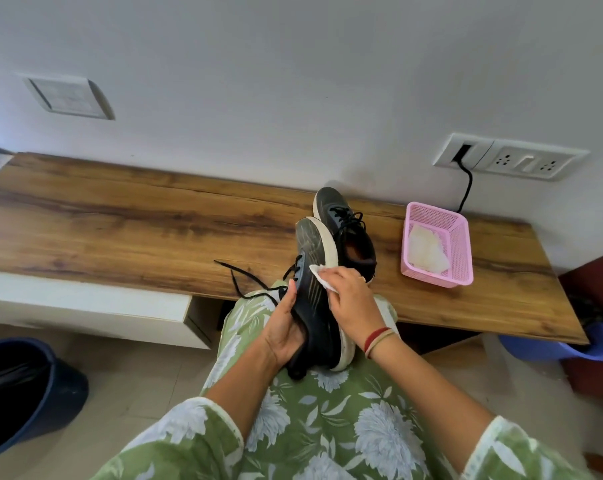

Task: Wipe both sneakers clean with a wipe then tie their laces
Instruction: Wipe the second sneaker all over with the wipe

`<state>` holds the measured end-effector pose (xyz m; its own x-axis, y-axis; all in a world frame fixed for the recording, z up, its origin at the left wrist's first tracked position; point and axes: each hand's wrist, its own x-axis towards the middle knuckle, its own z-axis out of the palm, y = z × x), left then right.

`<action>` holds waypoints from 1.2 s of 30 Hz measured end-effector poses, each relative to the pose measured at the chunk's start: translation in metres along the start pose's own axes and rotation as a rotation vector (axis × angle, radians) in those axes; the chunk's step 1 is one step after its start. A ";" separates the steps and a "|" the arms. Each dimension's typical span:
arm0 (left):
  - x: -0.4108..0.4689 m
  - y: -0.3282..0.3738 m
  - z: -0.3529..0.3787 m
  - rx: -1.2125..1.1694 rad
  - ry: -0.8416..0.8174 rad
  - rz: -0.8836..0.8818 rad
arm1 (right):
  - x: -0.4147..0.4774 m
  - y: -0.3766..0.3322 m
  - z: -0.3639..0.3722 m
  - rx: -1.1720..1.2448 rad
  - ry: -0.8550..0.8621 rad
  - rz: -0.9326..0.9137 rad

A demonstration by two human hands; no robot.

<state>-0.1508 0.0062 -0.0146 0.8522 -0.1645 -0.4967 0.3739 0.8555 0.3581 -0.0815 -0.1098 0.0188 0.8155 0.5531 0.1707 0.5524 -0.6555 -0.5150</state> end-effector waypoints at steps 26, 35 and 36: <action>0.001 0.002 -0.005 -0.044 -0.050 0.003 | 0.001 -0.004 -0.020 0.197 -0.005 0.180; 0.002 0.002 -0.007 -0.046 -0.028 -0.019 | -0.013 -0.008 -0.001 0.023 0.012 0.004; 0.002 0.003 -0.008 -0.046 -0.029 -0.027 | -0.018 -0.009 -0.002 0.048 0.012 0.006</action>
<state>-0.1510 0.0118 -0.0208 0.8528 -0.2015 -0.4818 0.3800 0.8723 0.3078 -0.1003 -0.1151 0.0222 0.8210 0.5428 0.1772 0.5386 -0.6332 -0.5558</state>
